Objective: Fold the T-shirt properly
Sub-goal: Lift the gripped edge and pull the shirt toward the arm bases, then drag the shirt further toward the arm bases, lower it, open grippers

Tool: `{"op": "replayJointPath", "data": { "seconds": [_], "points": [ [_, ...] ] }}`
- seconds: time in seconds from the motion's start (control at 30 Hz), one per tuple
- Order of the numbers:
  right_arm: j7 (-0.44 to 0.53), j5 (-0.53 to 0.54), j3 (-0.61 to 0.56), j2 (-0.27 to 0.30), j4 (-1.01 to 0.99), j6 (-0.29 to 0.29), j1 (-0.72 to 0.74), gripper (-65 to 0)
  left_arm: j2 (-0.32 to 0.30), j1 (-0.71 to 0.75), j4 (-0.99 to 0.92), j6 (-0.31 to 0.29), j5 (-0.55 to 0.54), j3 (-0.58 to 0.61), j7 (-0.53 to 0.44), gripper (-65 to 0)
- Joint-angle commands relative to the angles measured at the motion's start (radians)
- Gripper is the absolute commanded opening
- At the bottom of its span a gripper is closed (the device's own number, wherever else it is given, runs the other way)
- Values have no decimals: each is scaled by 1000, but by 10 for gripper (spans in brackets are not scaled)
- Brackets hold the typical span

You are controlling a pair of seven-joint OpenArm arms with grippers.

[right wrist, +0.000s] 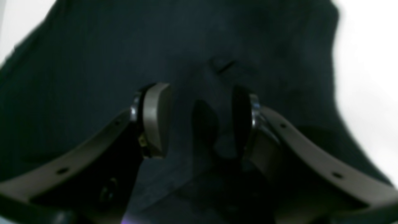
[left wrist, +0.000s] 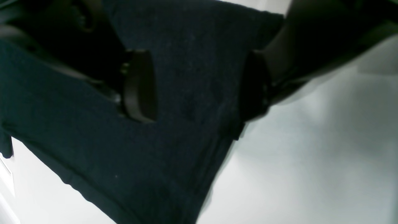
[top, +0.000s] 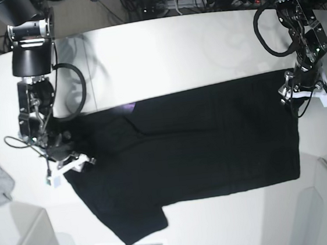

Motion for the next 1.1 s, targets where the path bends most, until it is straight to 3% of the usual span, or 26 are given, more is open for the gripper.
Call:
{"op": "replayJointPath", "data": {
  "seconds": [0.0, 0.13, 0.33, 0.47, 0.53, 1.07],
  "points": [
    [21, 6, 25, 13, 22, 4, 23, -351, -16, -17, 15, -6, -9, -8, -18, -224],
    [21, 6, 145, 9, 105, 0, -28, -351, -16, 6, 38, -7, -15, -18, -18, -222],
    [13, 9, 267, -39, 336, 0, -198, -354, 22, 119, 136, -24, -17, -150, -18, -217],
    [15, 12, 384, -139, 428, 0, -304, -354, 47, 195, 153, -115, -17, -200, -18, -222],
    [13, 12, 435, -183, 448, 0, -337, -354, 64, 218, 153, -129, -17, -210, -18, -222],
    [19, 12, 453, -212, 454, 4, -423, -348, 75, 169, 12, -132, -17, -206, -17, -222]
  ]
}}
